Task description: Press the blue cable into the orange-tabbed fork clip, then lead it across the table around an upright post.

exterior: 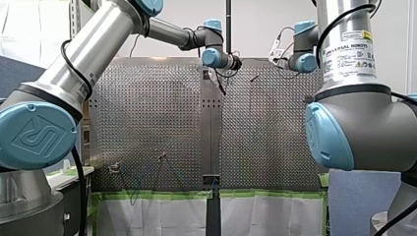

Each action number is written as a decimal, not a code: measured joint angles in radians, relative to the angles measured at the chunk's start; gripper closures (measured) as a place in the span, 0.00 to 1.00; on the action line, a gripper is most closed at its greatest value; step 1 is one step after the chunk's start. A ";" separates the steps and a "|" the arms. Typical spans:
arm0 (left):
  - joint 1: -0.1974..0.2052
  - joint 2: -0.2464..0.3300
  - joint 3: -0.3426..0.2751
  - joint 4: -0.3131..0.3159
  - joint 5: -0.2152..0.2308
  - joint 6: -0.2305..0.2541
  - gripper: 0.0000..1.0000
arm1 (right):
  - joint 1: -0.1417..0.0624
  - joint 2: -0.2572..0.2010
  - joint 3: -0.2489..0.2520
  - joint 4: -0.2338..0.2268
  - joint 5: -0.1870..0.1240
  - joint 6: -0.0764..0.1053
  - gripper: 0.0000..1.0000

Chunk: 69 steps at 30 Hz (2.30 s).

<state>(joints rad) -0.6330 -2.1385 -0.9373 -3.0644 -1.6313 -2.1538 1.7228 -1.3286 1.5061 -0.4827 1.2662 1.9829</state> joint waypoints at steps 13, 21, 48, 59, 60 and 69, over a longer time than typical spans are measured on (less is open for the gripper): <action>0.002 -0.059 0.000 0.040 0.009 -0.014 1.00 | -0.034 0.027 0.000 -0.004 0.008 -0.006 1.00; 0.006 -0.102 0.000 0.077 0.023 -0.020 1.00 | -0.050 0.054 0.000 -0.017 0.013 -0.014 1.00; 0.014 -0.158 -0.066 0.193 0.052 -0.068 1.00 | -0.039 0.222 0.003 -0.039 0.008 -0.057 1.00; 0.019 -0.158 -0.078 0.199 0.051 -0.069 0.97 | -0.030 0.289 0.027 -0.039 0.011 -0.105 1.00; 0.019 -0.158 -0.078 0.199 0.049 -0.069 0.86 | -0.030 0.296 0.029 -0.039 0.012 -0.110 1.00; 0.018 -0.158 -0.078 0.199 -0.011 -0.064 0.16 | -0.028 0.345 0.043 -0.040 0.018 -0.143 1.00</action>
<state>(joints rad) -0.6146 -2.2966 -1.0152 -2.8657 -1.6420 -2.2181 1.6953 -0.9837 1.5492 -0.5231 1.2843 1.8399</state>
